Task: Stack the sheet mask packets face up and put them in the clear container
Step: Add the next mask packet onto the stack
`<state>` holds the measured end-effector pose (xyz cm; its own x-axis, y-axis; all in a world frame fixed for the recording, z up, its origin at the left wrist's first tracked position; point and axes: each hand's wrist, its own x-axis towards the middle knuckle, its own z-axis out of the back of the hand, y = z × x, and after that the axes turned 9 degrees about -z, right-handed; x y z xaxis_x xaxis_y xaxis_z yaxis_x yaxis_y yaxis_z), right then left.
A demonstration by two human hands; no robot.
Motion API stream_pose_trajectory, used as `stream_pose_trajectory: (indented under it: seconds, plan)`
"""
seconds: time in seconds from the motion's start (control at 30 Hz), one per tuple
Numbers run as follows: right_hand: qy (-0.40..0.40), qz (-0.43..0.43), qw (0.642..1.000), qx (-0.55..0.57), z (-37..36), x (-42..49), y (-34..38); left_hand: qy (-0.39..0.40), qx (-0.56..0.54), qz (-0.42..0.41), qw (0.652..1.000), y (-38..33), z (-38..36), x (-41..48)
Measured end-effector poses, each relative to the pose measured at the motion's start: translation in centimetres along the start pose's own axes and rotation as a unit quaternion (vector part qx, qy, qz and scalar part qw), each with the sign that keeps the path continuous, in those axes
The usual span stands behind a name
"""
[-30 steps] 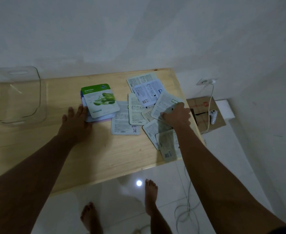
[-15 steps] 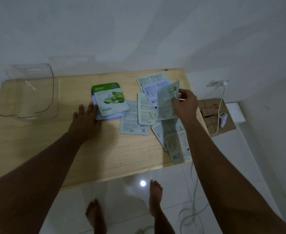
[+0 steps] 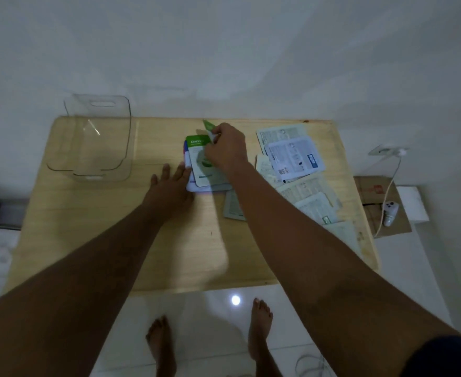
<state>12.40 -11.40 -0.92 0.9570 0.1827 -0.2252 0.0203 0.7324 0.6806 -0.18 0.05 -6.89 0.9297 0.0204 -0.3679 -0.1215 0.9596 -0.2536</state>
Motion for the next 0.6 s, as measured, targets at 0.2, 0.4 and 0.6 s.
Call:
stream_pose_trajectory:
  seconds: [0.2,0.4,0.6]
  plan:
    - [0.068,0.052,0.994,-0.070,-3.6,-0.6,-0.5,-0.019,-0.012,-0.014,1.000,0.5,-0.6,0.2]
    - [0.050,0.018,0.998,0.016,1.1,-1.4,-2.5,0.000,0.003,0.005,1.000,0.2,0.0,0.3]
    - [-0.094,-0.276,0.952,-0.089,9.4,1.0,-9.7,0.001,0.013,0.002,1.000,-0.1,0.1,0.3]
